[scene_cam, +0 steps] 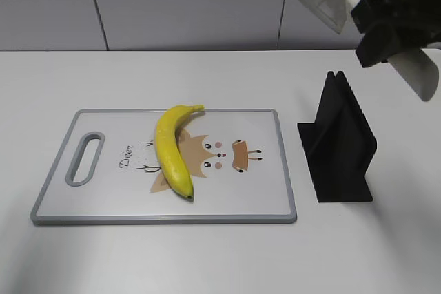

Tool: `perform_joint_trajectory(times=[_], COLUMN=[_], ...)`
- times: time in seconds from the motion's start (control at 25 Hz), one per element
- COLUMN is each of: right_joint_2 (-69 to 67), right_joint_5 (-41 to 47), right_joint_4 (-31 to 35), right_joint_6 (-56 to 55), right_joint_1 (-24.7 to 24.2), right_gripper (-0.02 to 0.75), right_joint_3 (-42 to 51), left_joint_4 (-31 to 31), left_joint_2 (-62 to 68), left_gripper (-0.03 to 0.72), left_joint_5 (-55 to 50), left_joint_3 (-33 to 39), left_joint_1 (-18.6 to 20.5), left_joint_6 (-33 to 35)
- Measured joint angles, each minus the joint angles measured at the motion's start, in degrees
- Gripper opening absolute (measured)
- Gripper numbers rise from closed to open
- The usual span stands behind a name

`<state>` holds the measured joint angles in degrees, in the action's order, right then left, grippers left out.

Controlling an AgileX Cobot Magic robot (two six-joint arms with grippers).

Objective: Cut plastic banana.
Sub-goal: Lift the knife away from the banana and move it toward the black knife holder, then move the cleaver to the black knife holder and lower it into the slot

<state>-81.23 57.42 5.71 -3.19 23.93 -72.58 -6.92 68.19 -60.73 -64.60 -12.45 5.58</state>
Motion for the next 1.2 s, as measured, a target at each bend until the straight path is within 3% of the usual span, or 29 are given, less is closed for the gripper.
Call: perform_joint_trajectory(times=[0.32,0.48,0.84,1.2], right_joint_2=[4.5,4.5,2.3,-0.6], right_joint_5=[-8.3,-12.5,-14.3,-15.2], right_joint_4=[-7.2,-7.3,-8.1,-10.5], right_joint_6=[-14.4,-18.2,-21.0,-24.5], right_joint_1=[0.0,0.0,0.0,0.0], right_gripper=[0.176,0.176,0.176,0.176], right_joint_3=[13.7,17.9,18.9,19.1], left_joint_4=[-0.7,-0.6,-0.4,2.8], left_joint_2=[-14.6,-24.1,-43.8,-60.4], left_gripper=[0.545,0.545,0.545,0.544], left_joint_5=[1.9,6.0,1.0,-6.0], left_joint_3=[11.2,18.7,31.0,34.0], left_joint_1=[0.0,0.0,0.0,0.0], left_joint_6=[-1.1,-1.2,-1.4,-1.6])
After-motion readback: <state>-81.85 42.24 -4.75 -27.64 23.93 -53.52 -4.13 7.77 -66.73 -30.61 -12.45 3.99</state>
